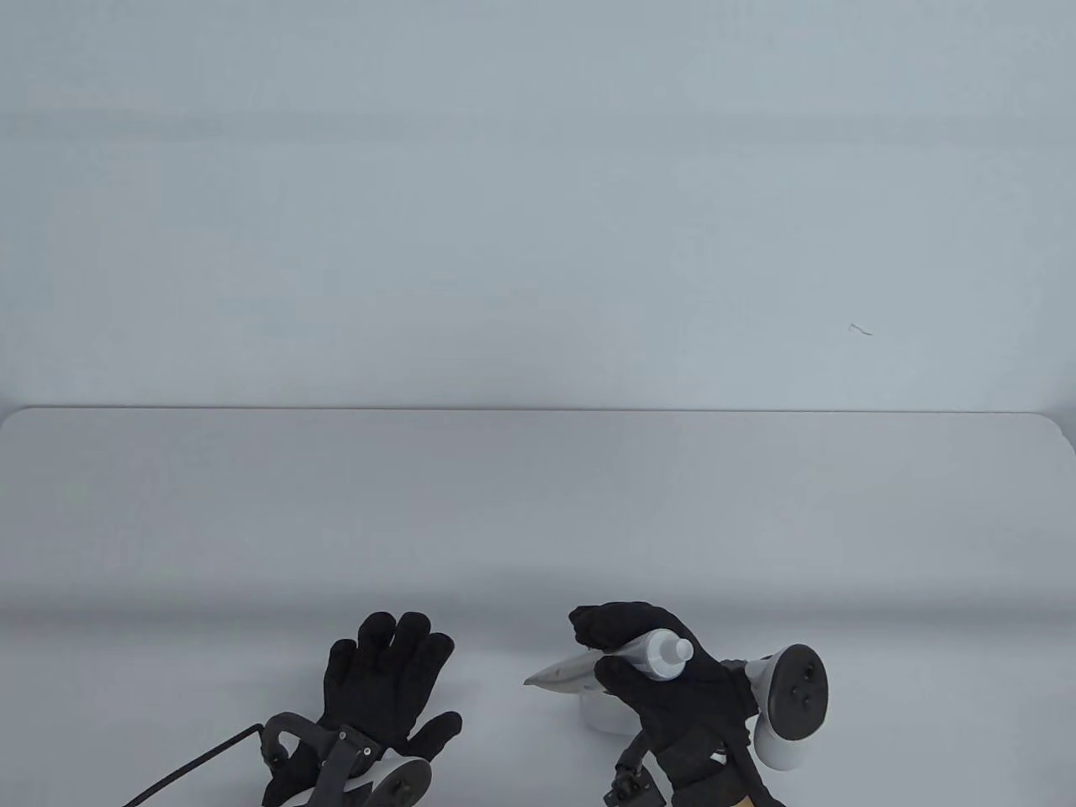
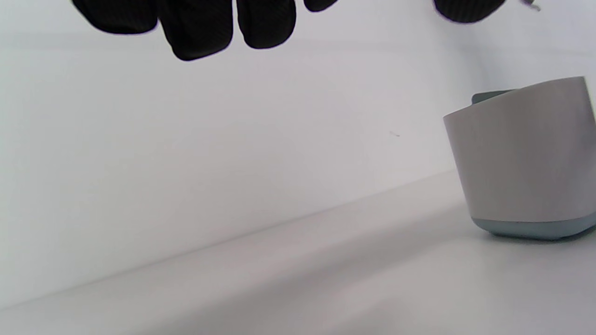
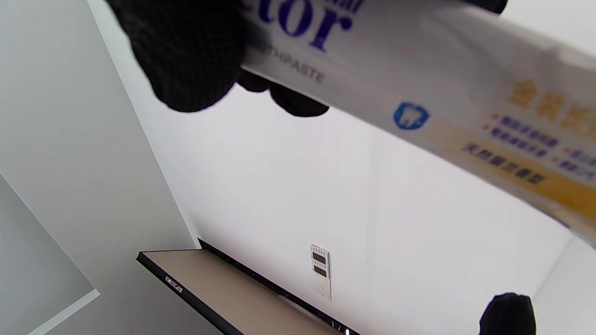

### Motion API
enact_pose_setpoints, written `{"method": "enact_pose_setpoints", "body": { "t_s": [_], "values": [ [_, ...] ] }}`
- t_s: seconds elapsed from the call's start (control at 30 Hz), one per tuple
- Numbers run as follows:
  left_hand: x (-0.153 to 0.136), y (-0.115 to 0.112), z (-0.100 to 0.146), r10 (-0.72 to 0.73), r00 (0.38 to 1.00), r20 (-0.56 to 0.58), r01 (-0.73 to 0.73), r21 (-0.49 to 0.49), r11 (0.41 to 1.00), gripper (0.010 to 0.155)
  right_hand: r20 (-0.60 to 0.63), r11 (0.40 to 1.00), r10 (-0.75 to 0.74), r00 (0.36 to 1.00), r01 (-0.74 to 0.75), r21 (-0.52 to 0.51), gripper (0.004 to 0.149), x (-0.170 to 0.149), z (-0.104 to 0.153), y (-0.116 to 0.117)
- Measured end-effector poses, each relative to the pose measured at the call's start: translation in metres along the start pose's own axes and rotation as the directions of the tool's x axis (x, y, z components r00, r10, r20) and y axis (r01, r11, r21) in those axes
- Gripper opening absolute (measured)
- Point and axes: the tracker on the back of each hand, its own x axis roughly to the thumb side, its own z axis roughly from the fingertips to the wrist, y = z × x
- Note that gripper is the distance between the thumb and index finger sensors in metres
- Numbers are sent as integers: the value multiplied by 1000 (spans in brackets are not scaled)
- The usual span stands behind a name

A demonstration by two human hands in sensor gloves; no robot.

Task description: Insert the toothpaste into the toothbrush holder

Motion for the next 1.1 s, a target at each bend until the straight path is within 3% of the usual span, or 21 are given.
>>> {"method": "enact_pose_setpoints", "body": {
  "t_s": [0.57, 1.1],
  "values": [
    [1, -15, -3, -35, 999, 16, 37, -116, 993, 81, -42, 983, 181, 983, -181, -19, 85, 6, 6, -27],
    [10, -18, -3, -56, 997, 60, 65, -156, 986, 80, -129, 961, 274, 953, -276, 2, 85, -29, 13, -39]
  ]
}}
